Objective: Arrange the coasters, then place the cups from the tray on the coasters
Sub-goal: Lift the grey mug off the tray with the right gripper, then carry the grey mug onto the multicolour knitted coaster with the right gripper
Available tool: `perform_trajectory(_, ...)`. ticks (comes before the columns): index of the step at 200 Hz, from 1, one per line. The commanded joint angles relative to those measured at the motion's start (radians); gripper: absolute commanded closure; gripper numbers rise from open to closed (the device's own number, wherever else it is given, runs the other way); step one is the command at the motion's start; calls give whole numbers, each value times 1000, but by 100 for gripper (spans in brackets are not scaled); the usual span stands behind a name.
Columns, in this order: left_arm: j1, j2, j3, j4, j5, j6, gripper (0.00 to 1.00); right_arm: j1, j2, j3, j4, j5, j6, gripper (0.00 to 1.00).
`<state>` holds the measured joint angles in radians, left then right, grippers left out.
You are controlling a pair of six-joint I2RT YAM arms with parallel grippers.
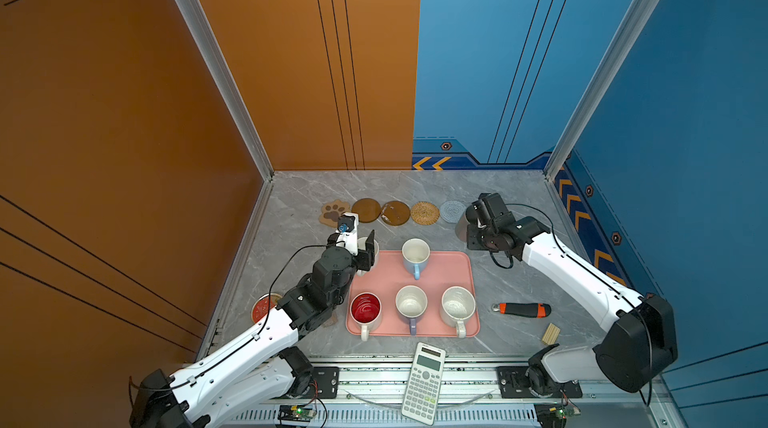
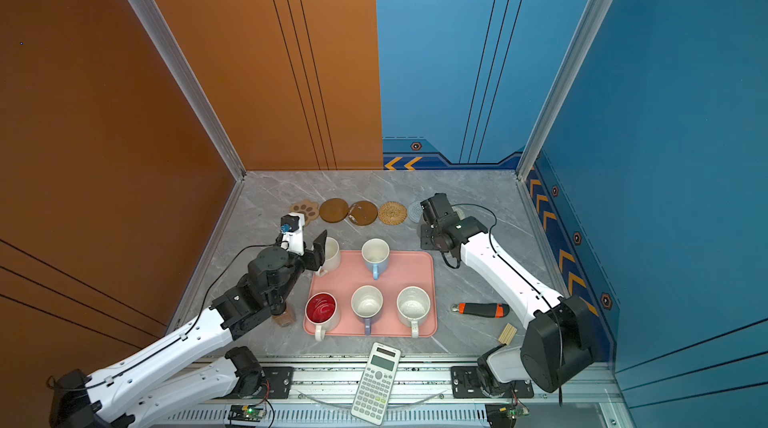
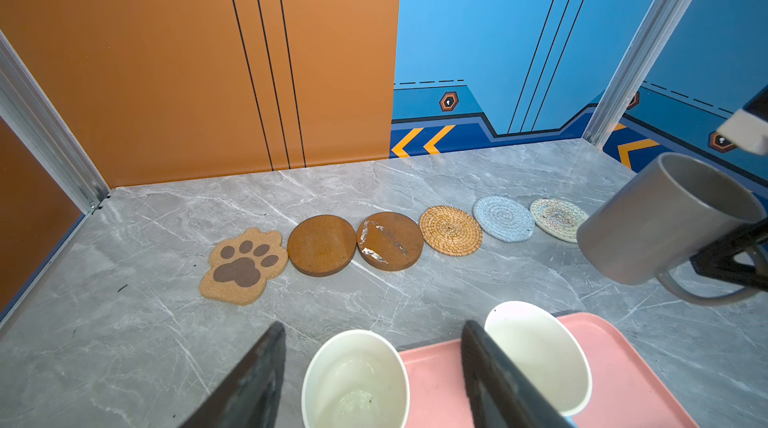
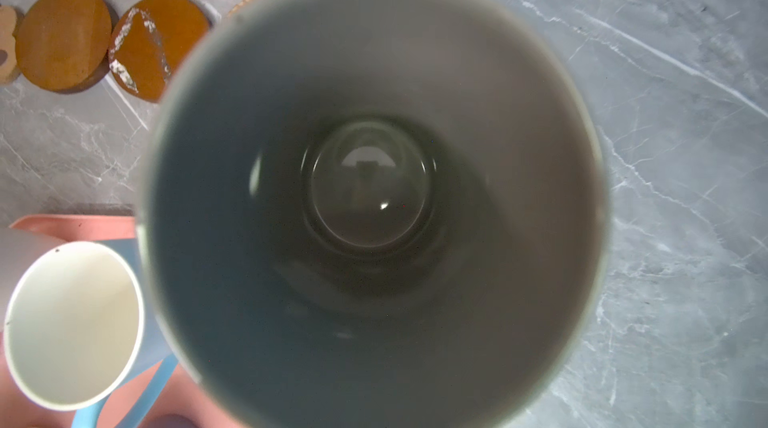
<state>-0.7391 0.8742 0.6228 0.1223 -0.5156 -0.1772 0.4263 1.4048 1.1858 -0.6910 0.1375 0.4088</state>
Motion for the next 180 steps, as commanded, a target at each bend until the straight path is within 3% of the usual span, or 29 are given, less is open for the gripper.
perform_trajectory(1,12,-18,-14,-5,-4,-8,33,-64,0,84,12,-40,-60,100)
perform_trajectory(91,18,-2,-6,-6,-8,-2,33,-259,237,314,-37,-94,-156,100)
perform_trajectory(180,24,7,0,-13,-15,2,33,-296,493,510,-38,-51,-192,100)
